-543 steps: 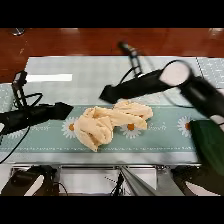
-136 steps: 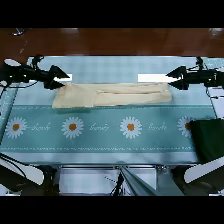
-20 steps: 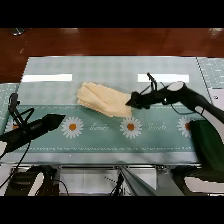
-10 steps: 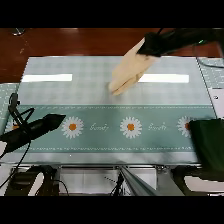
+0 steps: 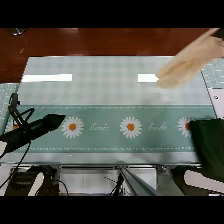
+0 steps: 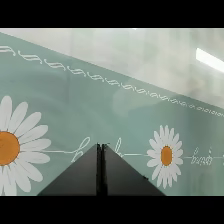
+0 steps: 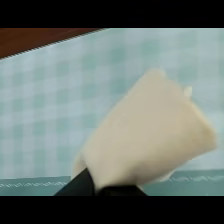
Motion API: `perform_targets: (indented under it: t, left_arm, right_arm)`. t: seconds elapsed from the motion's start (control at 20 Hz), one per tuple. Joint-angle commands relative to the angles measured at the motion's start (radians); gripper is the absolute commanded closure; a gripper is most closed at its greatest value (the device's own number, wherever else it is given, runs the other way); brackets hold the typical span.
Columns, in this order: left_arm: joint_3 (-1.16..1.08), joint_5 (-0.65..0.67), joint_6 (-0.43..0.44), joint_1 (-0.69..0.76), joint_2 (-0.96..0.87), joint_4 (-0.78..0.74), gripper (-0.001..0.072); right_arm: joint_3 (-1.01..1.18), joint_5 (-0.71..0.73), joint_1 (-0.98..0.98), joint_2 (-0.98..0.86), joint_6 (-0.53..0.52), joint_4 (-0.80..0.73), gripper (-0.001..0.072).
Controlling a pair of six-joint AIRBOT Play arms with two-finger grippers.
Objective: Fold the shirts.
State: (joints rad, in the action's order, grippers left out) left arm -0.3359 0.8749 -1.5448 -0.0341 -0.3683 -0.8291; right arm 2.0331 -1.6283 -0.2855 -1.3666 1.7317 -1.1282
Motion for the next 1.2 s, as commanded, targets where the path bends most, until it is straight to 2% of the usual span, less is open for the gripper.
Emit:
perform_targets:
  t: [0.0,0.05,0.2,0.35,0.5,0.6,0.65,0.75,0.8,0.9,1.0,1.1,1.15]
  left_arm:
    - [-0.001,-0.001,0.007,-0.001,0.0,0.0,0.0688]
    - [-0.001,-0.001,0.007,-0.001,0.0,0.0,0.0689]
    - [-0.001,-0.004,0.008,-0.001,0.0,0.0,0.0689]
    - [-0.001,-0.005,0.014,-0.001,0.0,0.0,0.0689]
    - [-0.001,-0.023,0.014,-0.001,0.0,0.0,0.0688]
    - [-0.001,-0.034,0.014,-0.001,0.0,0.0,0.0688]
    - [-0.001,-0.035,0.014,-0.001,0.0,0.001,0.0689]
    - [-0.001,-0.033,0.014,-0.001,0.0,0.001,0.0689]
    - [-0.001,-0.033,0.016,-0.001,-0.001,0.0,0.0689]
    - [-0.035,-0.023,0.116,-0.017,-0.027,-0.009,0.0689]
    - [-0.135,0.004,0.149,-0.068,-0.098,-0.012,0.069]
    - [-0.297,0.025,0.181,-0.122,-0.212,-0.007,0.0689]
    - [-0.407,0.053,0.184,-0.137,-0.287,-0.006,0.0689]
  right_arm:
    - [-0.026,-0.188,-0.198,0.065,0.048,-0.051,0.0691]
    - [-0.063,-0.229,-0.249,0.096,0.043,-0.085,0.0691]
    - [-0.265,-0.228,-0.406,0.248,-0.008,-0.158,0.069]
    - [-0.546,-0.228,-0.597,0.422,-0.071,-0.338,0.069]
    - [-0.749,-0.227,-0.791,0.553,-0.034,-0.438,0.0689]
    - [-0.834,-0.207,-0.848,0.632,0.012,-0.536,0.0685]
    - [-0.864,-0.194,-0.847,0.666,0.045,-0.626,0.0574]
    - [-0.904,-0.193,-0.847,0.683,0.031,-0.65,0.0137]
    - [-0.906,-0.185,-0.847,0.671,0.002,-0.6,0.0121]
    - [-0.895,-0.16,-0.846,0.633,-0.04,-0.499,0.012]
    - [-0.837,-0.108,-0.829,0.578,-0.042,-0.397,0.0124]
    - [-0.731,-0.03,-0.755,0.505,-0.043,-0.266,0.0344]
    - [-0.666,0.023,-0.693,0.462,-0.043,-0.177,0.0423]
